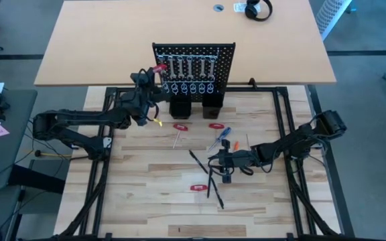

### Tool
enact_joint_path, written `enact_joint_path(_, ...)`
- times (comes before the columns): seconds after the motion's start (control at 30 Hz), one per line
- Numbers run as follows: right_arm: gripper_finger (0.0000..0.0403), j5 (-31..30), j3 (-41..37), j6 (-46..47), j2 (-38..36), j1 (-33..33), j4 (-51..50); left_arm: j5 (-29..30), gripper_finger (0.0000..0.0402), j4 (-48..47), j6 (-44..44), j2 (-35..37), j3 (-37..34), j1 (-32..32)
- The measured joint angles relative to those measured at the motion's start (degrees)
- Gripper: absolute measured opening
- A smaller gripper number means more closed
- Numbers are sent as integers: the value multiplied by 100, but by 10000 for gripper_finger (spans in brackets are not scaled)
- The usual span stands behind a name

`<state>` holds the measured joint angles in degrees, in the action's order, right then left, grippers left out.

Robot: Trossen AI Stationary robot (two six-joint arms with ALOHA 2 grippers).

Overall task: Hang tools onto peg board
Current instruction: Hang the allen wrench on the peg board

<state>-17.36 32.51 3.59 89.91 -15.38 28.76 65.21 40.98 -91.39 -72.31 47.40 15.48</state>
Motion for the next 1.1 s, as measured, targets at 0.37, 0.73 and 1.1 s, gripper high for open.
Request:
enact_joint_path(0.37,152,1,0,-4,0,0,1,-72,50,-665,475,0,0,64)
enact_joint_path(0.73,152,-1,0,-19,0,0,3,-100,65,-1729,1268,0,2,64)
enact_joint_path(1.1,152,-1,0,-17,0,0,3,-54,80,-2045,1678,0,2,48)
